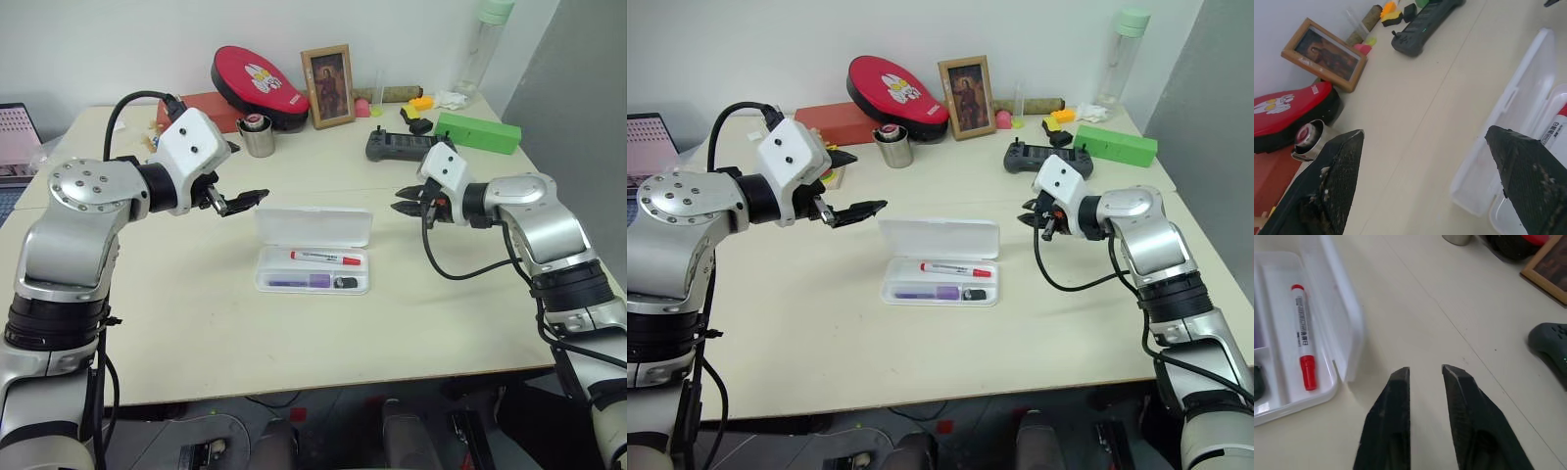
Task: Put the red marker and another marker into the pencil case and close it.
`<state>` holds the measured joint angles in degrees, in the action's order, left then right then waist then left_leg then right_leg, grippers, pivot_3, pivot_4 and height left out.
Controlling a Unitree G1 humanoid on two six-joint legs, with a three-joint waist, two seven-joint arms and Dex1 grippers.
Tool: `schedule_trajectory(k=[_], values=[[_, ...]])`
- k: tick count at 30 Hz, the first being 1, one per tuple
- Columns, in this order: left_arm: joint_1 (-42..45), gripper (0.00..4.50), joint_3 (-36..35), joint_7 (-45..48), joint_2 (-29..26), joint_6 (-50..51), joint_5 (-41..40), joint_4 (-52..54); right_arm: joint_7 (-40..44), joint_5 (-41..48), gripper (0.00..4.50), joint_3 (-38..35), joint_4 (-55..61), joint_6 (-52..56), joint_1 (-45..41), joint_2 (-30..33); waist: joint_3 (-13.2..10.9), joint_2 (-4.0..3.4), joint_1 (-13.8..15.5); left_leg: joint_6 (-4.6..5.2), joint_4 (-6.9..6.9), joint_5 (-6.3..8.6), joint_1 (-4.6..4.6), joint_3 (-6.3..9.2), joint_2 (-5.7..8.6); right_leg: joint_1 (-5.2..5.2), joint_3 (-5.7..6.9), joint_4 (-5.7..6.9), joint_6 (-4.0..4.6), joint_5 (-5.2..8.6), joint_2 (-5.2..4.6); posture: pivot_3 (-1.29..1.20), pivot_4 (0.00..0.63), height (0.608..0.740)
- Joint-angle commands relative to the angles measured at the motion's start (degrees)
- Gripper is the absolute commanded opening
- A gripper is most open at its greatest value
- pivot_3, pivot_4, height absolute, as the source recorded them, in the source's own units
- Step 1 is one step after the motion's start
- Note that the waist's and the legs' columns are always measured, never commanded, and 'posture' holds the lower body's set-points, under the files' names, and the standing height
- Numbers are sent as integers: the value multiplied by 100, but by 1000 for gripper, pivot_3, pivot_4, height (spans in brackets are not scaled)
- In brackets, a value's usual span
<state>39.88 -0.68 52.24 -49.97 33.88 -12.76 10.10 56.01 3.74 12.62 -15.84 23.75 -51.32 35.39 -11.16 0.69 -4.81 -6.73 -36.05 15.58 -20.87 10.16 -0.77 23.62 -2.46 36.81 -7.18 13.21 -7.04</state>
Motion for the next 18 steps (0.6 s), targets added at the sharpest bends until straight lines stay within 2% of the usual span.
schedule_trajectory(k=[1, 6, 10, 18], values=[[-304, 4245, -305, 227, -291, 214, -258, 453, -37, -270, 87, 57, -550, -599, -416, -54, 0, 0, -6, 0, 0, 0, 0, 0, 0, 0, 0, 0, 0, 0, 0, 0, 150, 740], [-1290, 4245, -615, 749, -871, 432, -626, 1058, -186, -597, 87, 206, -1608, -1296, -969, -445, -2, -4, -83, 1, 9, 0, 2, -18, -1, 19, -17, 8, 1, 1, 0, 0, 150, 740], [-1871, 4245, -855, 890, -1105, 458, -761, 1313, -266, -676, 87, 208, -2061, -1512, -1282, -861, -4, -3, -150, 1, 9, 0, -2, -24, -2, 24, -23, 9, 2, 0, 0, 0, 150, 740], [-2065, 4245, -1060, 651, -1120, 527, -866, 1514, -81, -743, 87, 304, -2118, -1716, -1329, -1447, -4, -5, -142, 1, 9, 0, -1, -24, -3, 24, -22, 11, 3, 0, 0, 0, 150, 740]])
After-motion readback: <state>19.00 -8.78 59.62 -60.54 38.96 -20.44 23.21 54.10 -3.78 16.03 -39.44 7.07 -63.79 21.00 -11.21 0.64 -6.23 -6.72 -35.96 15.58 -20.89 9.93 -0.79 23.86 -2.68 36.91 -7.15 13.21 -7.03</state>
